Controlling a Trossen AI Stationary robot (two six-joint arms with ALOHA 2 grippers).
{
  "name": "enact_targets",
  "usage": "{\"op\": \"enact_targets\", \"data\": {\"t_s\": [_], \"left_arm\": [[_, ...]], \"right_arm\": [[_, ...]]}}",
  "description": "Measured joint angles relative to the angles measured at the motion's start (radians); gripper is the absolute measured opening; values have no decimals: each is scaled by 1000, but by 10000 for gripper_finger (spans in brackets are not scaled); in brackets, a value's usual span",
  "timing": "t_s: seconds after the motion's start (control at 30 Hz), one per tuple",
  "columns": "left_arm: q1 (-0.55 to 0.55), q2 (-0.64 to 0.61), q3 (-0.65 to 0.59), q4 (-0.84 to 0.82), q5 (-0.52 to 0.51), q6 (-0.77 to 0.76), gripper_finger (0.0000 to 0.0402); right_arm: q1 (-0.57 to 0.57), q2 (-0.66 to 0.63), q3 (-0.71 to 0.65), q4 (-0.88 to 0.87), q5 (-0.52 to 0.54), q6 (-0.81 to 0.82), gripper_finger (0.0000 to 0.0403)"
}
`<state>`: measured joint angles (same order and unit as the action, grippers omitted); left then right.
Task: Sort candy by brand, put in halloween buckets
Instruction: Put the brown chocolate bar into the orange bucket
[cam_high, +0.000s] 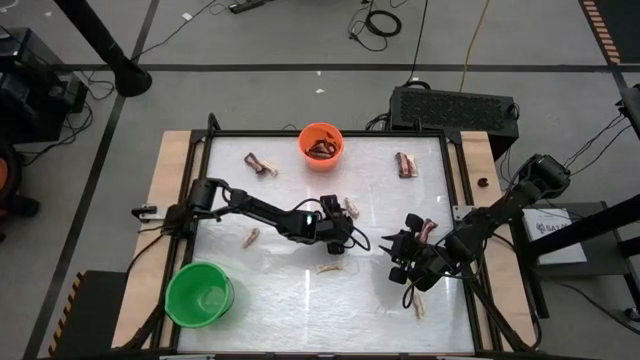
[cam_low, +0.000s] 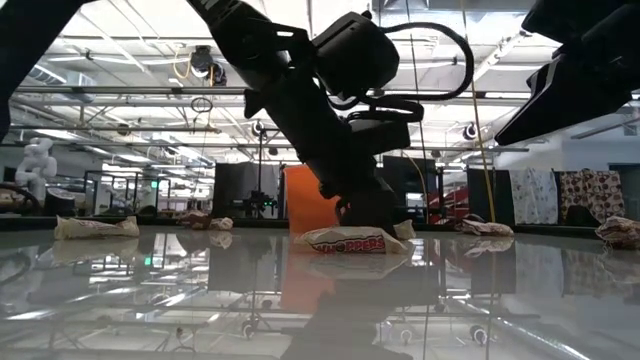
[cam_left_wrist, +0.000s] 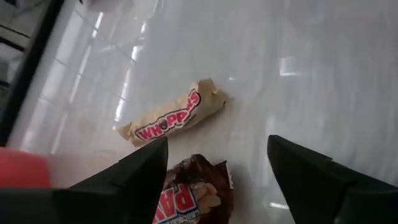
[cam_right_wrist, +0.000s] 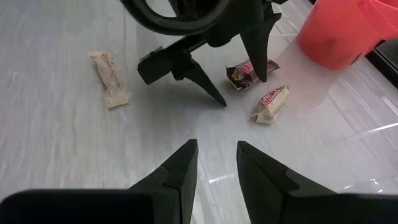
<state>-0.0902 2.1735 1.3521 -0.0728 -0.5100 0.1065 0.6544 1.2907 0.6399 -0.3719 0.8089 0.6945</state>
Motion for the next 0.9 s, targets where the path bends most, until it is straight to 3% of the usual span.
{"op": "enact_targets", "data": {"t_s": [0.2,0.4,0.63,0.9], "left_arm": [[17,-1,0,-38,32,-75,235],[21,1,-2,-44,14,-75,159],[22,8,23,-76,-264,-36,22],[-21,-69,129,-109,-277,62,3]], "right_arm": [[0,0,0,1,0,0,105],[0,0,0,1,0,0,105],[0,0,0,1,0,0,105],[0,0,0,1,0,0,105]]}}
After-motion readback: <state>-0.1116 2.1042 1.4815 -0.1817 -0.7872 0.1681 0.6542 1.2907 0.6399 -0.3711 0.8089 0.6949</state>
